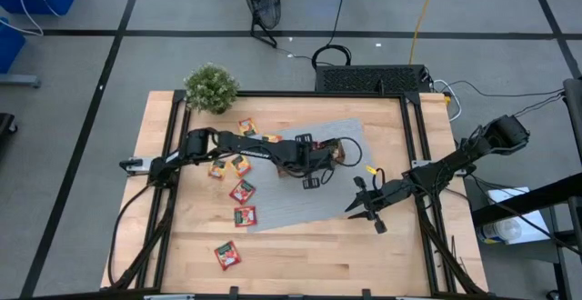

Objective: Pick & Place Tea
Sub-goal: Put the red tea bag into the middle section of the wooden organizer

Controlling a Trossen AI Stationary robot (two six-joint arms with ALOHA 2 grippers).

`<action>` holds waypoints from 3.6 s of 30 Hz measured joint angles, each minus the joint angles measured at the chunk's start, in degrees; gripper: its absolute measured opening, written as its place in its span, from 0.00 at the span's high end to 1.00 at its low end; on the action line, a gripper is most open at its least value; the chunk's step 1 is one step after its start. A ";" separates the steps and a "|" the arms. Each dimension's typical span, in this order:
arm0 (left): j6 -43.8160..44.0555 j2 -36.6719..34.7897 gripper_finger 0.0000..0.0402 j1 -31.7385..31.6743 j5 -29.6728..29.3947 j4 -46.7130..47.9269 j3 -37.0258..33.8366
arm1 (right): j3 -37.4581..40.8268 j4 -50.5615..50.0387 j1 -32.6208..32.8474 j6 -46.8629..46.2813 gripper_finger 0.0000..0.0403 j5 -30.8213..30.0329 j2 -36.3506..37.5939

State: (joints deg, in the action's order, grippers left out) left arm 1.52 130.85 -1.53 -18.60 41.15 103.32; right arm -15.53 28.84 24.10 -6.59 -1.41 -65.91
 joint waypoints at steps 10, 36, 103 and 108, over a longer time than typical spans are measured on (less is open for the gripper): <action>-0.08 0.26 0.97 0.89 0.56 2.23 1.25 | 0.00 0.02 0.00 0.16 0.77 0.00 -0.02; 0.13 -5.18 0.98 2.07 -0.73 2.79 2.12 | 0.04 0.05 0.00 0.18 0.77 0.00 -0.02; 2.92 -6.14 0.91 3.81 -8.44 -1.85 -5.57 | 0.01 0.05 0.00 0.18 0.77 -0.02 -0.02; 3.37 -8.19 0.91 5.29 -8.26 -1.78 -5.52 | -0.03 0.00 0.00 0.18 0.77 -0.02 0.00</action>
State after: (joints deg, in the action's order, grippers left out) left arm 4.89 122.66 3.76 -26.86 39.37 97.80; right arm -15.56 28.84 24.10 -6.42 -1.43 -65.91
